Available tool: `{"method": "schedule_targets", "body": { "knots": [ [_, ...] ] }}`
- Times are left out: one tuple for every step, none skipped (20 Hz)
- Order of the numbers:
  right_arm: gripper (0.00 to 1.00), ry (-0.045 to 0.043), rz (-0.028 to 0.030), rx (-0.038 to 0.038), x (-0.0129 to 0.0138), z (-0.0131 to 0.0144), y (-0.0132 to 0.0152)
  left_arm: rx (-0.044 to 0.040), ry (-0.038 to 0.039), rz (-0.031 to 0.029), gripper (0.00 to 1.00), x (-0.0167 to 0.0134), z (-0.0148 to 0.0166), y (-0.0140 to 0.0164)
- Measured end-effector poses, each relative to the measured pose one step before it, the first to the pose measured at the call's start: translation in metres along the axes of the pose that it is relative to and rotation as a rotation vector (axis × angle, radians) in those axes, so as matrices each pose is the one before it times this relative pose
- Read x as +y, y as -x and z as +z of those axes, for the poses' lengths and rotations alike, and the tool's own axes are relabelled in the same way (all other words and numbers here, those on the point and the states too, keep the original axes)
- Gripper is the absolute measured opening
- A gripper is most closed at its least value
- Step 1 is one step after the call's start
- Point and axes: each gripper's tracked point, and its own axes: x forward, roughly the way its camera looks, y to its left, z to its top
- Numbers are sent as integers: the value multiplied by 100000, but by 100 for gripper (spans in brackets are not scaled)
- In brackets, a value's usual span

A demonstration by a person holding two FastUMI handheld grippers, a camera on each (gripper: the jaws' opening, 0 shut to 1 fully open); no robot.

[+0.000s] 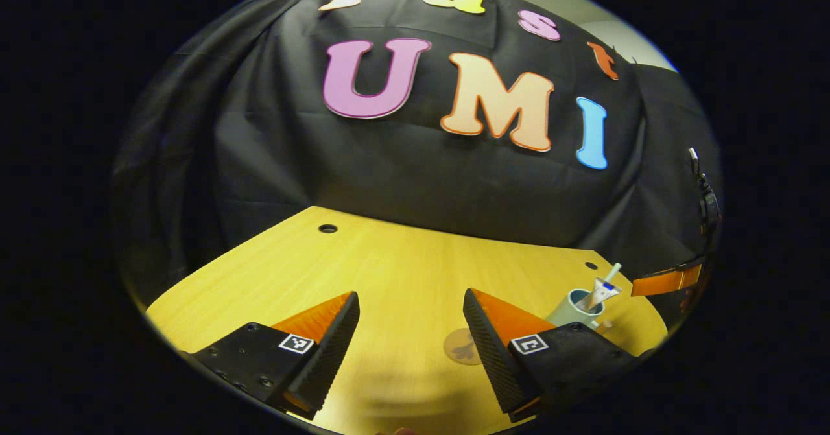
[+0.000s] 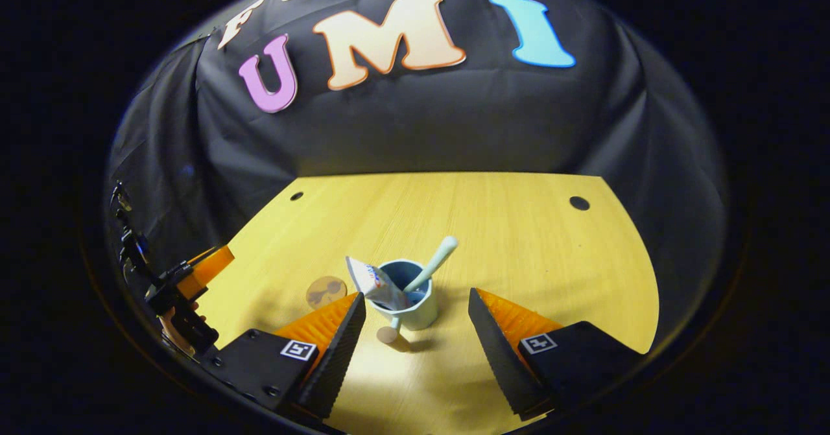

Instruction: Put the toothbrush and toothpaste on the desktop into the cup, then pick up the cup and place it on the coaster on the desktop.

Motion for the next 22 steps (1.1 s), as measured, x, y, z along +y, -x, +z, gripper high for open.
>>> {"method": "schedule_targets", "body": {
  "knots": [
    [94,527,1042,3355,394,-674,-562,208,654,3092,94,1337,-318,346],
    [98,399,827,3379,357,-635,-560,-30,952,3157,94,1331,-229,230],
    [98,465,493,3223,240,-672,-550,20,1455,2815,94,1280,-146,206],
    [94,665,-220,3057,276,-538,-504,68,1743,2413,94,1169,-159,110],
    [98,1001,-623,2774,27,-333,-535,229,1650,2191,94,1077,-360,66],
    [94,1102,-721,2918,126,-391,-574,439,1184,2185,94,1081,-289,76],
    [94,971,-821,3314,24,-551,-737,459,782,2110,94,1017,-415,95],
    [98,705,-1254,3262,79,-456,-716,611,418,2258,94,992,-218,37],
    [94,261,-876,3037,89,-399,-614,823,50,1828,94,969,-402,188],
    [98,58,-587,2685,116,-194,-517,902,-470,1890,94,871,-364,-16],
    [94,439,-870,2446,78,-85,-475,1016,-591,1878,94,1136,-461,81],
    [98,910,-1017,2480,-35,-71,-385,980,-636,1724,94,843,-315,157],
    [98,1119,-998,2297,21,-50,-434,1089,-532,1572,94,814,-489,161],
    [94,1045,-829,2075,8,29,-318,977,-243,1221,94,714,-244,258],
    [94,612,-714,2008,-13,-258,-360,911,39,1067,94,653,-192,178],
    [94,-141,-303,2368,56,-130,-270,1022,131,872,94,452,-163,272],
    [98,-543,-259,1905,61,-90,-241,210,92,569,94,446,-55,203],
    [94,-668,-436,1941,-12,-96,-265,344,-65,454,94,292,42,159],
    [98,-926,-594,1812,-27,-153,-233,419,-293,252,94,342,-103,92],
    [92,-912,-1135,1271,-139,-1,-287,291,-502,-50,94,155,19,123],
    [87,-482,-1576,1074,-399,-67,-318,363,-604,-143,94,160,50,-14],
    [80,-724,-1388,735,-297,76,-233,312,-585,-192,94,82,1,-16]
  ]
}}
